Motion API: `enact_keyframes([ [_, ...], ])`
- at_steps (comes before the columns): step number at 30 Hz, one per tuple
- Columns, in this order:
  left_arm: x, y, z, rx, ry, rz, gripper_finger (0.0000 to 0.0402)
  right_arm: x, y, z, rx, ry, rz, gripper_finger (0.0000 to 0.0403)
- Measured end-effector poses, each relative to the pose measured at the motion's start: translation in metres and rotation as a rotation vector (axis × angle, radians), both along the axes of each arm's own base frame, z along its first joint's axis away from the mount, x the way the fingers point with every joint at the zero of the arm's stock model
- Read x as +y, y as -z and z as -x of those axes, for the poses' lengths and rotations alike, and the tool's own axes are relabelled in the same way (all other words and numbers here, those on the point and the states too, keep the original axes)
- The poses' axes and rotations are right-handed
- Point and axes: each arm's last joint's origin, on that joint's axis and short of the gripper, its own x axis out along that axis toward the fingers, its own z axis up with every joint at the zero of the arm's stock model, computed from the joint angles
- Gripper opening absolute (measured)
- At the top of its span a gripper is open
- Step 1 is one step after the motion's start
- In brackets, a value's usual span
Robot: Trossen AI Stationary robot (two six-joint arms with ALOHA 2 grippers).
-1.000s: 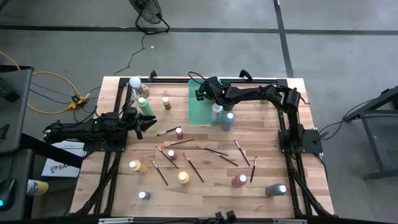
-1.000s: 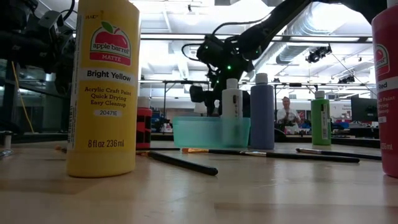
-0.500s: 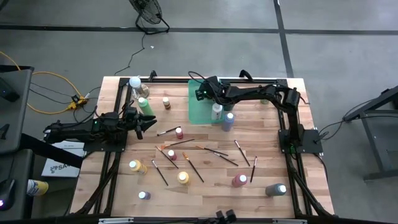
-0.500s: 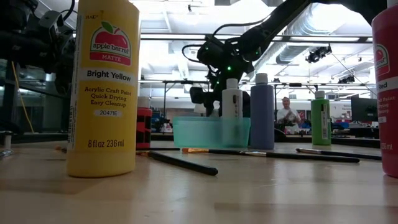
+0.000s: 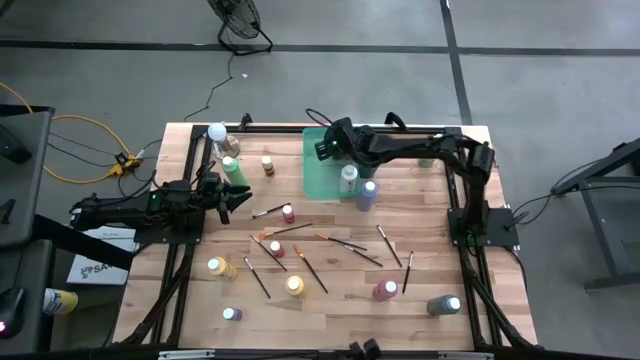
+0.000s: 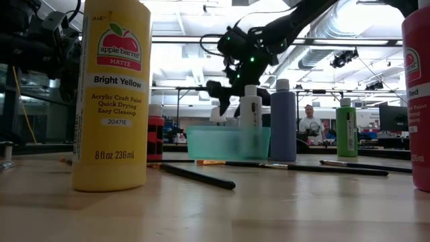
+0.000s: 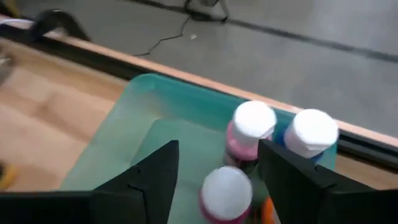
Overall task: Pick & Place Paint Supplies
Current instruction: Put the yellow paint bottle into the green bin
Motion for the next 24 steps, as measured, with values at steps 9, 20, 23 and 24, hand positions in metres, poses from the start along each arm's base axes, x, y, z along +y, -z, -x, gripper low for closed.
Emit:
enact_keyframes([
  [9,0.000,0.000,0.000,0.000,0.000,0.000,0.0136,0.019,-0.043,0.014,-0.006,-0.228,-0.038,0.0223],
  [20,0.000,0.000,0.000,0.000,0.000,0.000,0.0136,0.062,-0.097,0.031,-0.048,-0.658,0.004,0.0223],
  [23,0.000,0.000,0.000,0.000,0.000,0.000,0.0136,0.073,-0.106,0.038,-0.047,-0.679,-0.011,0.0223],
  [24,0.000,0.000,0.000,0.000,0.000,0.000,0.0136,0.078,-0.109,0.040,-0.045,-0.688,-0.013,0.0223],
])
